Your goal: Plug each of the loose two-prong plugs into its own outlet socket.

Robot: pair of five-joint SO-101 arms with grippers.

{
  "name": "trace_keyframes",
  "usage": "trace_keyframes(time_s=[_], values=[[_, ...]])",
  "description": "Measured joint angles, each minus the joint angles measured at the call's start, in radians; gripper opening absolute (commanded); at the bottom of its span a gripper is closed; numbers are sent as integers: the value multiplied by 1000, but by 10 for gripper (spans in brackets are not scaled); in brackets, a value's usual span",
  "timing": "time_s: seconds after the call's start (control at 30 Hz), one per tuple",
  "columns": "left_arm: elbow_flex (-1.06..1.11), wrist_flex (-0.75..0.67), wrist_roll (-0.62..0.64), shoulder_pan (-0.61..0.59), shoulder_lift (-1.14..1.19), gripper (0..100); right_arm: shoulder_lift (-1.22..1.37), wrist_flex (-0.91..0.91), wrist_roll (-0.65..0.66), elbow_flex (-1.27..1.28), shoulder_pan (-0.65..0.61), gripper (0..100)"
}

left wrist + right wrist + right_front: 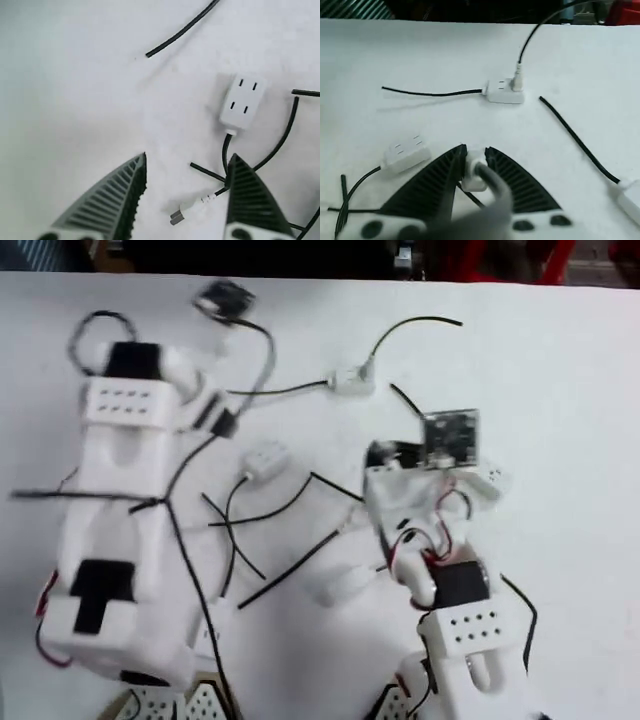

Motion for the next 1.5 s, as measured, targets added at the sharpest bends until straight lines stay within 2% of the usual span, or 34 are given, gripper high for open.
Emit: trace_keyframes(time_s=[0.17,0.3,0.5,0.73,1.1,1.5], values=[[167,-48,41,-78,-146,255,183,87,20,-133,-63,16],[385,-183,77,-126,-315,255,416,173,54,-324,-109,16],[750,-371,87,-175,-566,255,718,189,152,-559,-173,16],[1054,-543,175,-242,-715,254,1020,189,199,-818,-199,16],[1260,-687,218,-253,-733,253,1280,290,275,-1086,-224,17],[1298,-697,218,-256,-733,252,1479,295,281,-1267,-253,17]])
